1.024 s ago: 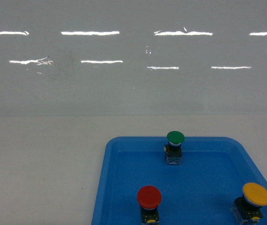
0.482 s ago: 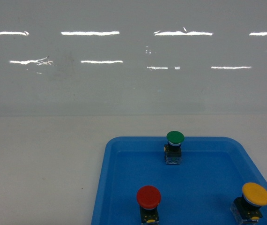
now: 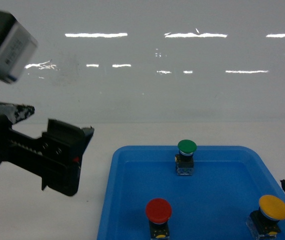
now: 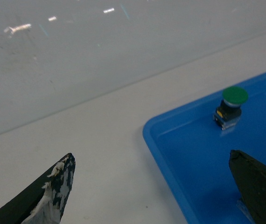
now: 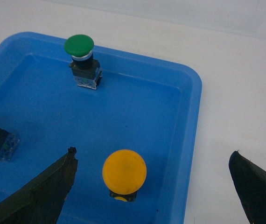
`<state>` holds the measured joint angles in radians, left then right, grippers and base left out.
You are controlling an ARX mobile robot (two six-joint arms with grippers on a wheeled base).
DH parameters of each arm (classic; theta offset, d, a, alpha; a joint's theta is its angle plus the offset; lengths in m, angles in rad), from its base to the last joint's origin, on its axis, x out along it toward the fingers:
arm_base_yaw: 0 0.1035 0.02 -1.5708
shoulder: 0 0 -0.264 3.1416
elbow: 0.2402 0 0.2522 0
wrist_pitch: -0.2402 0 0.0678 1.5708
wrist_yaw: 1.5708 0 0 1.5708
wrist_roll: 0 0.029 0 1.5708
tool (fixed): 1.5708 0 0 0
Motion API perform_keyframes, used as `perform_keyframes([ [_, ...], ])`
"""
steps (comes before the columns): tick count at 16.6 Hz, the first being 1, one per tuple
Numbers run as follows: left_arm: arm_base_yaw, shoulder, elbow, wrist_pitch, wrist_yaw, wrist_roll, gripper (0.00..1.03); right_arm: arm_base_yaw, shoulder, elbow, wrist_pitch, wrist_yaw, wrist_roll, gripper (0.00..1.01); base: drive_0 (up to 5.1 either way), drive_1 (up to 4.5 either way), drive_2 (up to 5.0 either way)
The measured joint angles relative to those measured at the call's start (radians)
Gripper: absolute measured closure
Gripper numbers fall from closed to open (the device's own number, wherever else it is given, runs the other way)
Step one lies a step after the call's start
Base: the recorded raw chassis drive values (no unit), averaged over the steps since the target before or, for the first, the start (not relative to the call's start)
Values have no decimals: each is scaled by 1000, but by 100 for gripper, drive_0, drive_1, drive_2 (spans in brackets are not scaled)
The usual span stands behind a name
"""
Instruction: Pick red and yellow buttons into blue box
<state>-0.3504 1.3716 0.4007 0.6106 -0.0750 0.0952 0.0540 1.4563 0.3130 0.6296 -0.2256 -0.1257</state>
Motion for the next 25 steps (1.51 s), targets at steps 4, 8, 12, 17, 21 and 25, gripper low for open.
perform_keyframes([
  [4,3,4,-5,-2,-6,8,5,6,33,4,27,8,-5,3,0,0,0],
  [8,3,4,-5,-3,-6,10,5,6,33,4,26,8,-7,3,0,0,0],
  [12,2,4,-5,-4,-6,10,5,20,46,6,42,11,-7,3,0,0,0],
  [17,2,4,-5,-4,-5,10,5,74,196,77,76,17,-31,3,0,0,0],
  [21,2,4,-5,-3,-5,11,5,130,341,159,65,23,-93,3,0,0,0],
  [25,2,4,-5,-4,-6,10,5,136,463,174,89,34,-132,3,0,0,0],
])
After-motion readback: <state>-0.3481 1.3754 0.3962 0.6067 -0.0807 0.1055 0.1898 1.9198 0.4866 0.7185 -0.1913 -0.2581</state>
